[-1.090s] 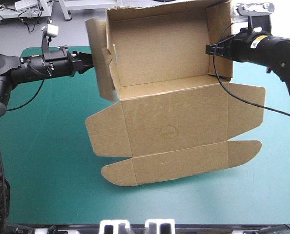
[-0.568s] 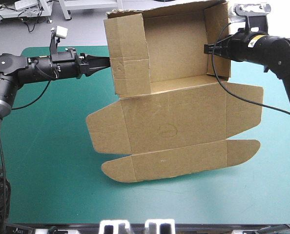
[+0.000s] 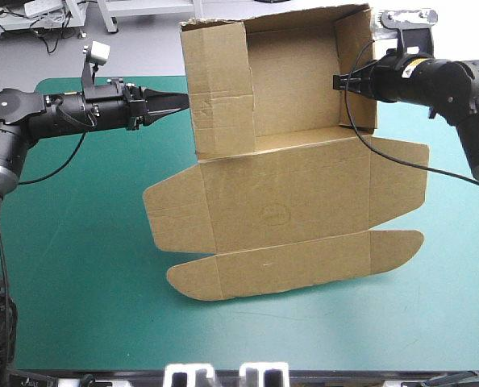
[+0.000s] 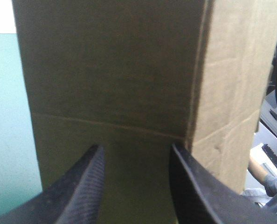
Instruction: Fold the box
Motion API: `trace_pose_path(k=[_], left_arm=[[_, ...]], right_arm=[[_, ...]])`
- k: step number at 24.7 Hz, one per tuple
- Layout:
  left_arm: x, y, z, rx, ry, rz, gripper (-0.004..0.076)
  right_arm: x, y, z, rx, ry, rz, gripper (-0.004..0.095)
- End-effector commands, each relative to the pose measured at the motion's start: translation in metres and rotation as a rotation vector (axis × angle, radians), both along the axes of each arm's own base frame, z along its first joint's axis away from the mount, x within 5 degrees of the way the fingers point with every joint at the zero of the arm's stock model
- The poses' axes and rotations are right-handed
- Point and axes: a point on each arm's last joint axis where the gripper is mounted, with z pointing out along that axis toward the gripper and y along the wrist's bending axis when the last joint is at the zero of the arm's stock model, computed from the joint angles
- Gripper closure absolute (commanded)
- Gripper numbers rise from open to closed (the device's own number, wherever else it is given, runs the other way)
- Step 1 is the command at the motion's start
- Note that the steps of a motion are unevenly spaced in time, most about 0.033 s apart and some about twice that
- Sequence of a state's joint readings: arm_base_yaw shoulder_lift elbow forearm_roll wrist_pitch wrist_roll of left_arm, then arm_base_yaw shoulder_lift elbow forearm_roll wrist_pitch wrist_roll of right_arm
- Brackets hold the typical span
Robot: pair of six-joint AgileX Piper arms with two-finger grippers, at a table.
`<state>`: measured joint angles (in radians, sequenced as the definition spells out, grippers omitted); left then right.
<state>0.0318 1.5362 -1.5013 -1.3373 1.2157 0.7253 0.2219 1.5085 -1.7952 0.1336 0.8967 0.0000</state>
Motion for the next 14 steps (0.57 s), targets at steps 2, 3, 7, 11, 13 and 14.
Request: trace_pose_path(k=[2, 3, 7, 11, 13, 14], left_arm=[[-0.024, -0.007, 0.03, -0.079, -0.061, -0.094, 0.0394], [-0.024, -0.007, 0.03, -0.077, -0.063, -0.094, 0.0394], [-0.024, -0.006, 0.028, -0.053, -0.062, -0.085, 0.0394], [-0.015, -0.001, 0.019, 0.056, -0.077, 0.01, 0.0394], [-0.013, 0.0, 0.02, 0.052, -0.083, 0.03, 0.0394], [-0.013, -0.001, 0.02, 0.057, -0.084, 0.033, 0.0394]], right_arm=[[-0.007, -0.001, 0.024, 0.067, -0.13, -0.003, 0.0925], [-0.006, -0.001, 0.023, 0.074, -0.126, 0.0, 0.0925], [-0.006, 0.002, 0.024, 0.094, -0.136, 0.019, 0.0926], [-0.008, 0.009, 0.024, 0.116, -0.126, 0.059, 0.0924], [-0.012, 0.019, 0.024, 0.098, -0.129, 0.092, 0.0923], [-0.013, 0.024, 0.024, 0.092, -0.13, 0.103, 0.0923]])
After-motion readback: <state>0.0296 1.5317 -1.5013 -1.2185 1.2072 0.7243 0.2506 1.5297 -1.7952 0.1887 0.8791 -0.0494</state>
